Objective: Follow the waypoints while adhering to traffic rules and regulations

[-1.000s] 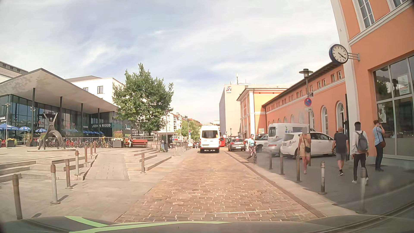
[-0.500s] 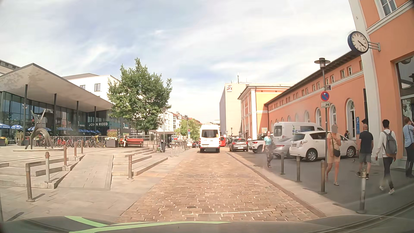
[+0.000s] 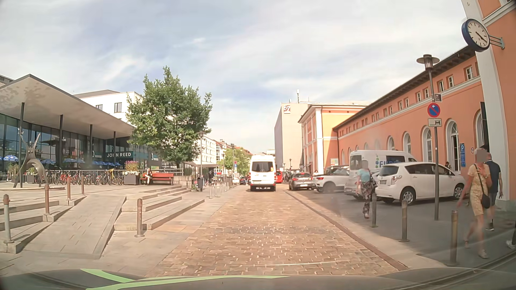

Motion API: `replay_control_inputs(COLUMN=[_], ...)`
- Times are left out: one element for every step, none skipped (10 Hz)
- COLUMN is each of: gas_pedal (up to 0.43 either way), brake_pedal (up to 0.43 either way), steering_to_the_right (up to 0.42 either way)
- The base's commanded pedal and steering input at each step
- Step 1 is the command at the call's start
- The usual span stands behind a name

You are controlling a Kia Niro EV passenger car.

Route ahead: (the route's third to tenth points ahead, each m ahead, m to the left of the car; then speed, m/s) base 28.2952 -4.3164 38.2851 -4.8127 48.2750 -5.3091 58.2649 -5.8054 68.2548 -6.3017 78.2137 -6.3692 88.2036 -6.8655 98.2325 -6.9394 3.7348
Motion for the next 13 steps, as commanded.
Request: replay_control_inputs(gas_pedal=[0.000, 0.000, 0.000, 0.000, 0.000, 0.000, 0.000, 0.000, 0.000, 0.000, 0.000, 0.000, 0.000], brake_pedal=[0.000, 0.000, 0.000, 0.000, 0.000, 0.000, 0.000, 0.012, 0.006, 0.030, 0.061, 0.085, 0.104], steering_to_the_right=[-0.004, -0.004, -0.006, -0.006, -0.005, -0.001, 0.006, 0.009, 0.007, 0.006, 0.005, 0.004, 0.006])
